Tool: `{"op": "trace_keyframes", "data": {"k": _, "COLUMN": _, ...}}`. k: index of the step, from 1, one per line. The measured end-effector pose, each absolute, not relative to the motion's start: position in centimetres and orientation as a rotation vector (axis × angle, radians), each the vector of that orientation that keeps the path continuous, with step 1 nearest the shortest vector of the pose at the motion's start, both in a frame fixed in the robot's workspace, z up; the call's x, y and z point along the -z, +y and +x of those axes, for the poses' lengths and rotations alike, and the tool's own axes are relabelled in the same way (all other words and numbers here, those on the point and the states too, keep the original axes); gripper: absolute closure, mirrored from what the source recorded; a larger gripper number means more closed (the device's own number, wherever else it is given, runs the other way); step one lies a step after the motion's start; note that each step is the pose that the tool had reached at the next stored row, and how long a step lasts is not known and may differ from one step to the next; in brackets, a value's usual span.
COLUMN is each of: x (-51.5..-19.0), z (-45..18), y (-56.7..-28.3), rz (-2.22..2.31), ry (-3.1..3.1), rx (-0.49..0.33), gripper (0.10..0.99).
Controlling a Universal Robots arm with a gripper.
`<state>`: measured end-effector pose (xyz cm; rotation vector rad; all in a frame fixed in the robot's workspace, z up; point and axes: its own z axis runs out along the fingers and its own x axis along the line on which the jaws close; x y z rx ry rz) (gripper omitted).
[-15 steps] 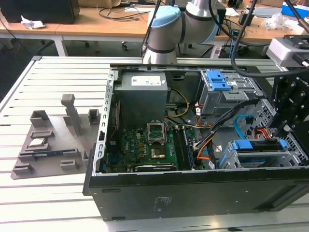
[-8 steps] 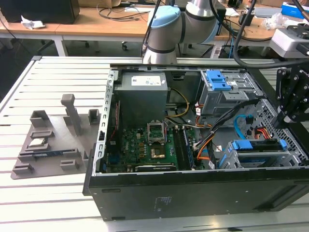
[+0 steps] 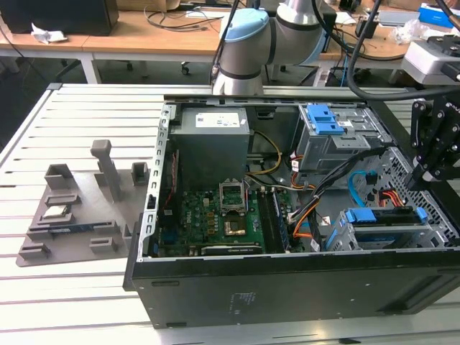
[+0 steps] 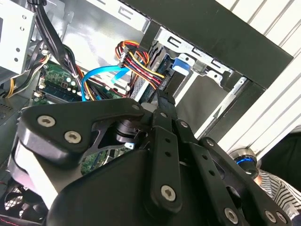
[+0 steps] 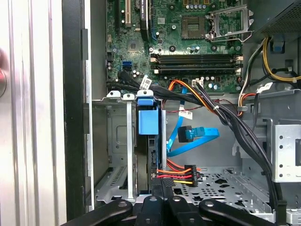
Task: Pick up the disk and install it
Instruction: 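Insert the first disk wire, then insert the second disk wire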
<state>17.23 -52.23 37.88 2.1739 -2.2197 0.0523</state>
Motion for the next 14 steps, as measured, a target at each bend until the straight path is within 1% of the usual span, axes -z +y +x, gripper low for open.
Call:
{"op": "trace_keyframes", "data": {"k": 8, "x": -37.88, "z": 17.22, "y": -52.23, "rz": 2.174, "ry": -2.219, "rx": -0.052, "gripper": 0.973}}
{"op": "trace_keyframes", "data": {"k": 9, "x": -37.88, "z": 17.22, "y": -52.23, "rz": 2.174, "ry": -2.219, "rx": -0.052, "gripper": 0.851}}
{"op": "trace_keyframes", "data": {"k": 10, "x": -37.88, "z": 17.21, "y": -52.23, "rz": 2.174, "ry": -2.219, "rx": -0.052, "gripper": 0.792}}
{"op": "trace_keyframes", "data": {"k": 11, "x": -37.88, "z": 17.22, "y": -52.23, "rz": 2.174, "ry": -2.219, "rx": -0.052, "gripper": 0.792}}
{"op": "trace_keyframes", "data": {"k": 12, "x": -37.88, "z": 17.21, "y": -52.23, "rz": 2.174, "ry": -2.219, "rx": -0.052, "gripper": 0.725}}
{"op": "trace_keyframes", "data": {"k": 14, "x": -37.87, "z": 17.2, "y": -52.05, "rz": 2.174, "ry": -2.22, "rx": -0.052, "gripper": 0.725}}
